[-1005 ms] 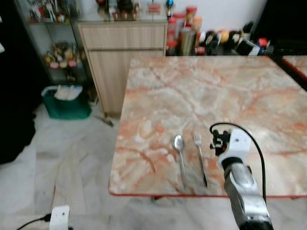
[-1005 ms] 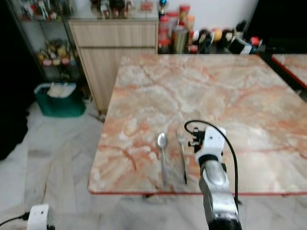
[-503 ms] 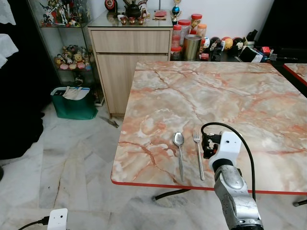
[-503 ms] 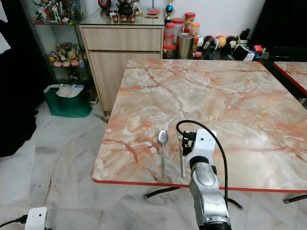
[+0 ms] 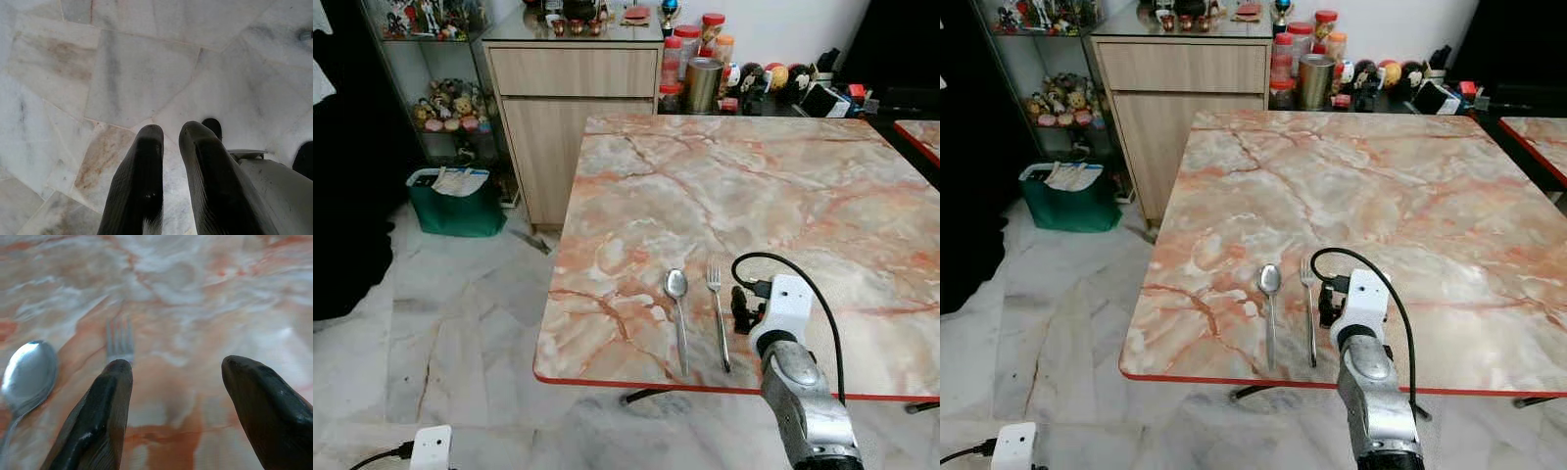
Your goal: Setting the table
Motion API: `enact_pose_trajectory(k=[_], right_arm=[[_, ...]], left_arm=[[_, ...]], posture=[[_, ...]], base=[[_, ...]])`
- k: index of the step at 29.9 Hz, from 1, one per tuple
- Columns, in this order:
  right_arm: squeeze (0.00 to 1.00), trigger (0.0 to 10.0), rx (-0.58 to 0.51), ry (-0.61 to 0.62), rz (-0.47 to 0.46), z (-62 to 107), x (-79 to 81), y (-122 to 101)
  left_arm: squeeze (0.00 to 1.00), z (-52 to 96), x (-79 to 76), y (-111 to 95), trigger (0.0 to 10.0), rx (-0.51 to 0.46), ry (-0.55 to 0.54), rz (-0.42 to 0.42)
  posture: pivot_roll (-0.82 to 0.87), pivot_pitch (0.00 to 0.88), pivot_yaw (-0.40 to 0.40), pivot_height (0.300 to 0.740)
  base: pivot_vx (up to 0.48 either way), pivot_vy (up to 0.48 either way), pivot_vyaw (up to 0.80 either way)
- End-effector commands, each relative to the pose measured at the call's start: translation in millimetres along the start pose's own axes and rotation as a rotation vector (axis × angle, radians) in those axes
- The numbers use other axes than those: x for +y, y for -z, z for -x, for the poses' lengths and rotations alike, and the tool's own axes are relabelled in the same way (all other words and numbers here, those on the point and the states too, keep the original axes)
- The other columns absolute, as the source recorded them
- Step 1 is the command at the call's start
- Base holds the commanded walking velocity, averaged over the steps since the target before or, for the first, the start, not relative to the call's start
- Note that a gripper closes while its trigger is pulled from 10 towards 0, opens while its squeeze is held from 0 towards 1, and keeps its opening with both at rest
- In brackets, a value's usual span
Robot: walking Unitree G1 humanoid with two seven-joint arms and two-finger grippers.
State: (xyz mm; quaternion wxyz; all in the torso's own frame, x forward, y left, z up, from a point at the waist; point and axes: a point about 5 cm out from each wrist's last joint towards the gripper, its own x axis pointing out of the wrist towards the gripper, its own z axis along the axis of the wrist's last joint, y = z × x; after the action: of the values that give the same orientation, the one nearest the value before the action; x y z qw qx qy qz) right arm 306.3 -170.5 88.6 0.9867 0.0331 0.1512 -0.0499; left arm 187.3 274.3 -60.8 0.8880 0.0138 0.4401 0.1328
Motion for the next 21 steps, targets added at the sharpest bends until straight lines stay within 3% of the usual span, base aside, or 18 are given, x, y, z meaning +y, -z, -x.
enact_pose_trajectory(k=[1,21], right_arm=[[0.00,10.0,0.012,-0.043,0.006,-1.3,6.3,-1.7],[0.00,10.0,0.060,-0.077,0.021,-2.7,11.0,-1.1]], left_arm=[[0.00,0.5,0.9,4.6,10.0,0.022,-0.003,-0.001],[0.00,0.5,0.2,5.2,10.0,0.024,-0.002,-0.002]], posture=[[0.00,0.091,-0.031,0.740],[0.00,0.094,-0.036,0.740]], base=[[0.000,0.000,0.00],[0.000,0.000,0.00]])
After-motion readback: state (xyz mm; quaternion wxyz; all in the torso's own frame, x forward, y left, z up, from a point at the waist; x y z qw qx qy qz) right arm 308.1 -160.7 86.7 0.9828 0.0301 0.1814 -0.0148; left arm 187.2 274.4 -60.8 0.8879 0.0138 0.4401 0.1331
